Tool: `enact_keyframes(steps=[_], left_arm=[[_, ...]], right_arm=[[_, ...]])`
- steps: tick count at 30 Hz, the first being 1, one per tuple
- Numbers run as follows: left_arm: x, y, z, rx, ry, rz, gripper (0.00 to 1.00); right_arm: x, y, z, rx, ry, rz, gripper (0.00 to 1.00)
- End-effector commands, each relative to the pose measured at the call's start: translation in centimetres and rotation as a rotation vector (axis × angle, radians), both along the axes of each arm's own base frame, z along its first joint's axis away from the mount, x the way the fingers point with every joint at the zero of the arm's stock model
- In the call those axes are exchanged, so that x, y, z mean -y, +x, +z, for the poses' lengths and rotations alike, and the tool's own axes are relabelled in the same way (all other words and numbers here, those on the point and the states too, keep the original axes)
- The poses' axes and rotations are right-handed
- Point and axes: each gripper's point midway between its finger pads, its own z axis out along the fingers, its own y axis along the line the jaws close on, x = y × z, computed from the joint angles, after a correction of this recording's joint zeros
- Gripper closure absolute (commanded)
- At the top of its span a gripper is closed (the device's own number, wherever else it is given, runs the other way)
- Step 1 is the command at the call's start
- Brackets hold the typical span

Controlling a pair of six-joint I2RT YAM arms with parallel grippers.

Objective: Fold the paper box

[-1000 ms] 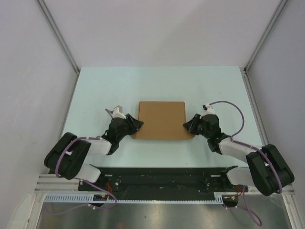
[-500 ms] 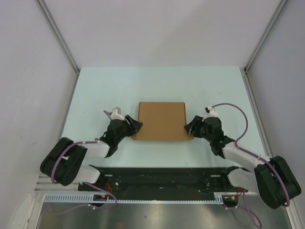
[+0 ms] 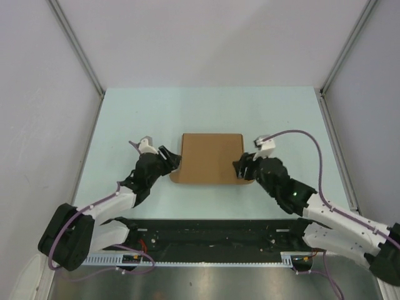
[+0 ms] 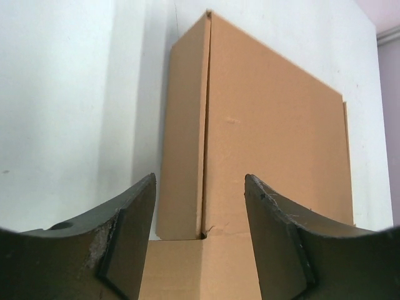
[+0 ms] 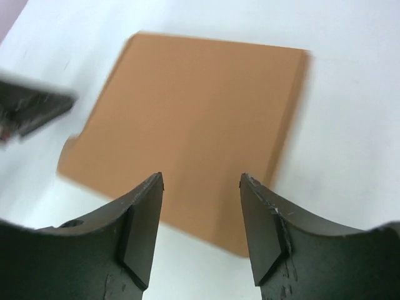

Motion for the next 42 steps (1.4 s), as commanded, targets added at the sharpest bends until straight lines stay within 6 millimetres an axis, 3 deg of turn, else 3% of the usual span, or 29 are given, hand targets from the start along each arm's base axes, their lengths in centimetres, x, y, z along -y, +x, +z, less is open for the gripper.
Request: enact_keyframes(steps=[1, 2, 4, 5, 9, 13, 15, 17, 18, 19, 21, 22, 24, 25, 28, 30, 33, 37, 38, 40, 41, 42], left_arm=[[-1.3, 0.4, 2.3, 0.035, 0.043, 0.063, 0.36], [-1.6, 0.3, 2.9, 0.048, 0.038, 0.072, 0.36], [-1.9, -0.1, 2.7, 0.034, 0.042, 0.082, 0.36], [-2.1, -0.3, 3.1, 0.043, 0.036, 0.088, 0.36], [-2.3, -1.5, 2.5, 0.025, 0.011, 0.079, 0.37], [-2.2, -2.9, 1.2, -0.017, -0.010, 0.064, 0.38], [-2.4, -3.2, 0.9, -0.028, -0.034, 0.082, 0.38], [-3.1, -3.4, 0.9, -0.013, -0.039, 0.115, 0.39], [-3.4, -3.6, 0.7, -0.023, -0.046, 0.134, 0.39], [-3.7, -3.6, 1.1, -0.006, -0.055, 0.144, 0.39], [-4.2, -3.5, 1.3, 0.008, -0.058, 0.178, 0.39], [-4.3, -3.5, 0.8, -0.002, -0.058, 0.185, 0.39], [-4.3, -2.8, 0.6, 0.002, -0.055, 0.207, 0.38], [-4.4, -2.6, -1.1, -0.056, -0.022, 0.217, 0.37], [-3.7, -0.3, -1.1, -0.079, -0.002, 0.224, 0.35], [-3.4, 1.1, -1.4, -0.093, -0.009, 0.235, 0.35], [-2.9, 4.2, 0.8, -0.057, -0.040, 0.270, 0.36], [-3.9, 6.8, 1.8, -0.051, -0.005, 0.331, 0.37], [-4.3, 7.3, 1.2, -0.063, 0.017, 0.345, 0.37], [-4.4, 8.6, 1.8, -0.059, 0.038, 0.357, 0.38], [-4.5, 9.0, 0.6, -0.087, 0.079, 0.351, 0.38], [-4.3, 9.8, 0.8, -0.085, 0.085, 0.354, 0.38]], right_arm=[[-1.9, -2.3, 0.2, 0.159, -0.314, 0.023, 0.43], [-4.3, -4.5, -0.1, 0.213, -0.382, 0.111, 0.42], [-5.1, -5.1, 1.1, 0.318, -0.476, 0.063, 0.37], [-6.2, -5.6, 0.1, 0.317, -0.526, 0.081, 0.36], [-7.2, -5.6, 0.5, 0.292, -0.524, 0.106, 0.35], [-6.9, -5.2, 1.1, 0.292, -0.498, 0.100, 0.34], [-5.8, -3.8, 1.5, 0.256, -0.426, 0.032, 0.32], [-4.1, -2.8, 0.8, 0.166, -0.365, 0.008, 0.32], [-3.2, -2.3, 1.6, 0.116, -0.227, -0.049, 0.33], [-0.3, 0.1, 1.4, 0.072, -0.186, -0.156, 0.34], [1.2, 0.9, 0.8, -0.001, -0.093, -0.190, 0.36], [3.3, 2.2, 0.3, -0.025, -0.083, -0.259, 0.36], [4.0, 2.8, -1.0, -0.081, -0.066, -0.266, 0.37], [5.0, 3.7, -2.3, -0.126, -0.059, -0.312, 0.37], [5.0, 4.5, -5.0, -0.214, -0.010, -0.320, 0.36], [5.4, 5.7, -5.2, -0.208, 0.049, -0.336, 0.35], [6.0, 7.8, -5.0, -0.195, 0.152, -0.380, 0.36], [6.6, 10.2, -5.6, -0.197, 0.226, -0.412, 0.45], [6.8, 10.7, -5.7, -0.196, 0.230, -0.420, 0.47], [6.5, 11.9, -5.7, -0.189, 0.232, -0.416, 0.49], [6.5, 12.4, -7.1, -0.219, 0.211, -0.424, 0.51], [6.2, 13.0, -7.2, -0.215, 0.215, -0.420, 0.51]])
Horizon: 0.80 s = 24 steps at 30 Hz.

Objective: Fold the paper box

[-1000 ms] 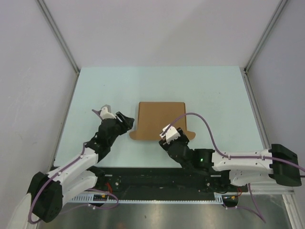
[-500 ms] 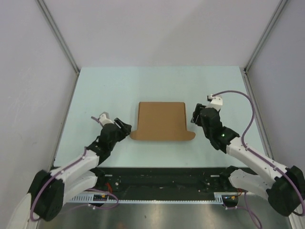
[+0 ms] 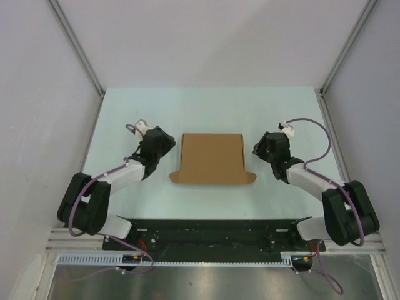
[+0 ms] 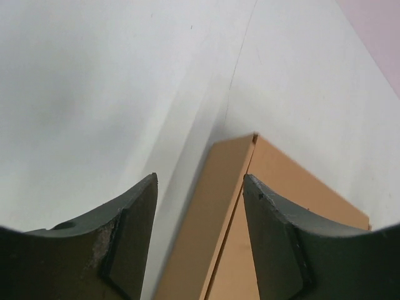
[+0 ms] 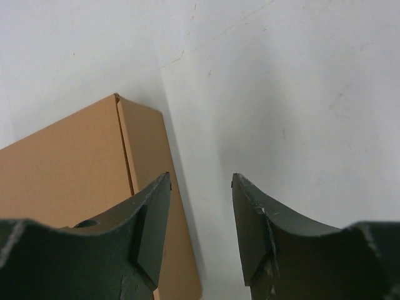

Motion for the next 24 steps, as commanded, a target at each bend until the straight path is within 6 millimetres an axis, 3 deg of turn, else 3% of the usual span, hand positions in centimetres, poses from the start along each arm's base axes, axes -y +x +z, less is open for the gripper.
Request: enact_keyframes(steps=[1, 2, 5, 8, 15, 24], left_arm=[[-0.6, 3.0, -0.1, -0.006, 0.067, 0.036, 0.39], [-0.5, 3.2, -1.4, -0.036, 0.078, 0.030, 0.39], [0.2, 3.9, -2.9, -0.063, 0.076, 0.011, 0.40], [0.9, 4.4, -4.1, -0.086, 0.066, -0.009, 0.40], [2.0, 5.3, -4.2, -0.079, 0.038, -0.041, 0.42], [4.8, 5.3, -3.8, -0.057, 0.024, -0.113, 0.44]], right_arm=[[-2.2, 3.8, 1.4, 0.076, 0.083, 0.026, 0.52], [-2.4, 4.5, 0.3, 0.050, 0.077, 0.024, 0.52], [-3.2, 5.8, -0.8, 0.043, 0.084, 0.037, 0.52], [-3.7, 6.9, -0.8, 0.060, 0.091, 0.045, 0.52], [-4.5, 8.0, -1.9, 0.057, 0.078, 0.078, 0.52], [-6.9, 7.6, -3.1, 0.038, 0.072, 0.152, 0.53]])
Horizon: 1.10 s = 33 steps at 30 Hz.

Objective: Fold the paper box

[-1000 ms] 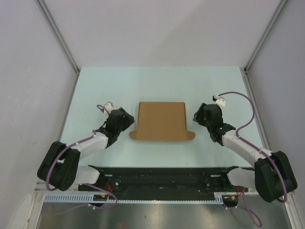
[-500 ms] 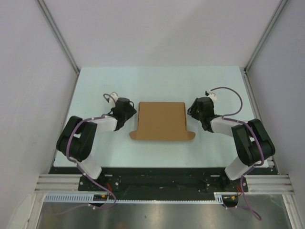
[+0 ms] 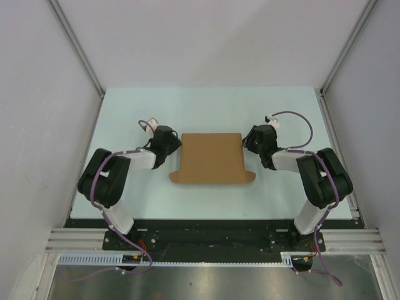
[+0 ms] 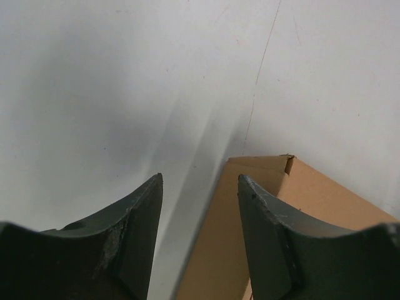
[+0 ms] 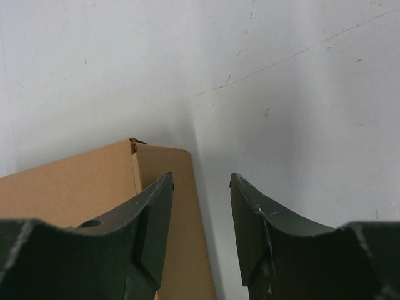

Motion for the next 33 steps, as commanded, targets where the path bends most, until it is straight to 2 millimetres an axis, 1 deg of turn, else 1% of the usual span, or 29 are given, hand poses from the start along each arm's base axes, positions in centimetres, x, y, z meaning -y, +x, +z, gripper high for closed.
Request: enact_keyframes(steps=[1, 5, 6, 8, 9, 13, 15, 16, 18, 19, 20, 21, 22, 23, 24, 25, 26, 27, 28, 29, 30, 31, 32, 33], left_arm=[[3.0, 1.2, 1.6, 0.055, -0.030, -0.075, 0.44], [4.5, 0.8, 1.1, 0.048, -0.028, -0.108, 0.44], [4.8, 0.8, 1.1, 0.049, -0.026, -0.116, 0.44], [5.8, 0.5, 0.7, 0.042, -0.017, -0.135, 0.44], [6.2, 0.5, 0.7, 0.044, -0.017, -0.142, 0.44], [7.6, -0.2, 0.0, 0.030, -0.006, -0.177, 0.44], [7.8, -0.3, -0.1, 0.029, -0.001, -0.180, 0.44], [8.1, -0.6, -0.3, 0.023, 0.002, -0.188, 0.44], [8.0, -0.8, -0.5, 0.019, 0.006, -0.187, 0.44], [8.0, -0.9, -0.3, 0.018, 0.005, -0.188, 0.44], [7.5, -1.0, -0.4, 0.013, 0.016, -0.175, 0.44], [7.2, -0.9, 0.2, 0.024, 0.023, -0.171, 0.43], [6.3, -0.7, 0.6, 0.028, 0.026, -0.152, 0.42], [5.6, -0.8, 0.5, 0.021, 0.033, -0.136, 0.41], [4.9, -0.7, 1.4, 0.035, 0.025, -0.119, 0.40], [3.5, -0.3, 1.9, 0.043, 0.023, -0.087, 0.39], [2.8, -0.5, 1.9, 0.037, 0.028, -0.072, 0.39], [2.1, -0.2, 3.3, 0.068, 0.025, -0.053, 0.39], [1.0, 0.0, 3.9, 0.081, 0.030, -0.030, 0.38], [0.5, 0.0, 4.4, 0.087, 0.040, -0.021, 0.38], [-0.1, 0.1, 5.9, 0.119, 0.050, -0.004, 0.38], [-0.5, 0.2, 6.7, 0.136, 0.056, 0.004, 0.38], [-0.9, 0.2, 7.4, 0.147, 0.067, 0.011, 0.38], [-1.1, 0.2, 9.0, 0.182, 0.073, 0.013, 0.38]], right_arm=[[-2.5, 0.9, 1.2, 0.047, 0.025, 0.067, 0.53], [-3.6, 0.6, 0.9, 0.042, 0.017, 0.107, 0.54], [-4.3, 0.3, 0.8, 0.039, 0.015, 0.127, 0.54], [-5.0, 0.1, 0.6, 0.034, 0.010, 0.146, 0.54], [-6.0, 0.0, 0.7, 0.033, 0.011, 0.169, 0.54], [-7.9, -0.5, 0.3, 0.020, 0.019, 0.219, 0.54], [-8.7, -0.6, 0.3, 0.017, 0.023, 0.241, 0.54], [-9.1, -0.9, 0.0, 0.008, 0.020, 0.254, 0.54], [-9.4, -1.2, -0.3, -0.003, 0.018, 0.262, 0.54], [-9.3, -1.2, -0.1, -0.004, 0.021, 0.257, 0.54], [-8.8, -1.3, -0.4, -0.018, 0.006, 0.243, 0.54], [-8.4, -1.3, -0.2, -0.023, 0.003, 0.233, 0.53], [-7.5, -0.9, 0.8, -0.010, 0.004, 0.212, 0.52], [-6.5, -1.0, 0.7, -0.025, -0.022, 0.187, 0.50], [-5.8, -0.9, 1.2, -0.021, -0.033, 0.167, 0.48], [-5.1, -0.8, 2.6, 0.003, -0.040, 0.150, 0.46], [-3.6, -0.7, 2.9, -0.004, -0.064, 0.113, 0.45], [-3.0, -0.6, 3.6, 0.004, -0.070, 0.097, 0.43], [-2.3, -0.5, 4.2, 0.014, -0.080, 0.081, 0.42], [-1.3, -0.5, 5.6, 0.035, -0.089, 0.057, 0.41], [-0.8, -0.5, 6.3, 0.047, -0.096, 0.044, 0.41], [-0.3, -0.6, 7.0, 0.055, -0.106, 0.037, 0.40], [0.1, -0.8, 8.6, 0.092, -0.122, 0.033, 0.40], [0.4, -1.0, 9.4, 0.107, -0.131, 0.029, 0.40]])
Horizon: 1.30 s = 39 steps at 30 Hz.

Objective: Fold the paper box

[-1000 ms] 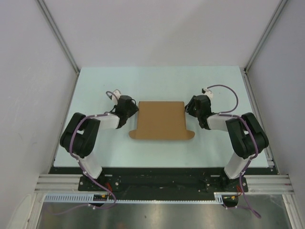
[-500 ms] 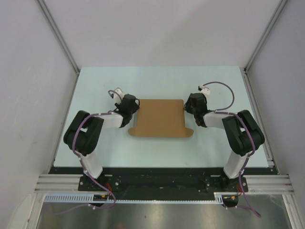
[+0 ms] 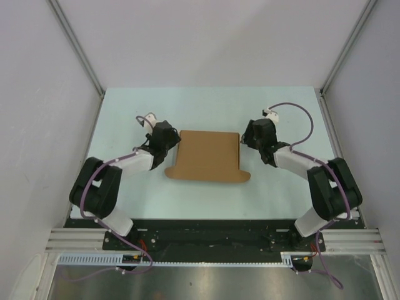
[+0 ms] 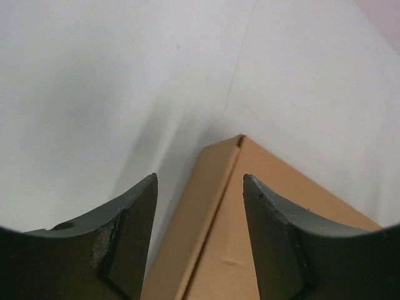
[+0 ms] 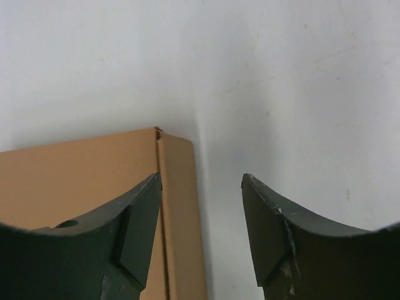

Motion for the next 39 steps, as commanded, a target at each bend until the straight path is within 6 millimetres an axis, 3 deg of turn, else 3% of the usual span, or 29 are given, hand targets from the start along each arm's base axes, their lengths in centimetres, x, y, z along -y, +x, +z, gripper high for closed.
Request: enact_keyframes(steps=[1, 4, 7, 8, 10, 11, 13, 14, 16, 17, 21, 24, 27, 29, 34, 39], left_arm=[[-0.5, 0.0, 6.0, 0.118, -0.004, -0.019, 0.38], [-0.4, -0.6, 7.9, 0.156, -0.005, -0.040, 0.38], [0.4, -2.0, 8.2, 0.162, -0.028, -0.079, 0.39], [0.8, -2.9, 7.4, 0.148, -0.048, -0.098, 0.40], [1.7, -4.3, 7.8, 0.159, -0.075, -0.139, 0.40], [2.0, -5.2, 6.9, 0.138, -0.077, -0.160, 0.40], [2.5, -6.5, 7.6, 0.144, -0.085, -0.187, 0.40], [2.2, -7.4, 6.8, 0.114, -0.077, -0.189, 0.40], [1.8, -8.4, 7.6, 0.131, -0.090, -0.195, 0.40], [1.4, -9.1, 7.1, 0.119, -0.067, -0.208, 0.40], [0.2, -10.3, 8.5, 0.169, -0.036, -0.209, 0.39], [-0.7, -10.9, 7.7, 0.151, -0.011, -0.189, 0.39], [-1.0, -11.6, 6.6, 0.109, -0.006, -0.182, 0.39], [-1.2, -12.5, 5.3, 0.108, 0.022, -0.181, 0.39], [-1.2, -14.7, 7.1, 0.315, 0.123, -0.235, 0.39], [-3.8, -16.2, 7.7, 0.359, 0.259, -0.187, 0.39]], right_arm=[[0.5, -0.3, 6.9, 0.130, -0.006, 0.021, 0.40], [-0.6, -2.1, 8.7, 0.154, -0.030, 0.090, 0.41], [-3.6, -5.0, 9.3, 0.178, -0.063, 0.239, 0.42], [-4.6, -6.0, 9.2, 0.178, -0.060, 0.289, 0.42], [-5.3, -7.9, 9.1, 0.185, -0.048, 0.326, 0.42], [-4.9, -8.8, 8.2, 0.149, -0.053, 0.328, 0.42], [-4.0, -10.3, 8.0, 0.141, -0.035, 0.312, 0.43], [-3.4, -10.6, 8.2, 0.147, -0.032, 0.289, 0.43], [-2.5, -12.3, 8.6, 0.152, -0.023, 0.287, 0.45], [-2.5, -13.0, 8.9, 0.161, -0.032, 0.296, 0.46], [-2.4, -15.9, 9.2, 0.179, -0.127, 0.328, 0.48], [-2.7, -17.9, 7.5, 0.139, -0.175, 0.346, 0.48], [-2.7, -19.0, 5.9, 0.119, -0.175, 0.328, 0.48], [-2.5, -19.1, 5.9, 0.150, -0.189, 0.301, 0.49], [-2.5, -20.9, 5.5, 0.204, -0.317, 0.314, 0.49], [-3.2, -22.7, 5.6, 0.270, -0.367, 0.359, 0.48]])
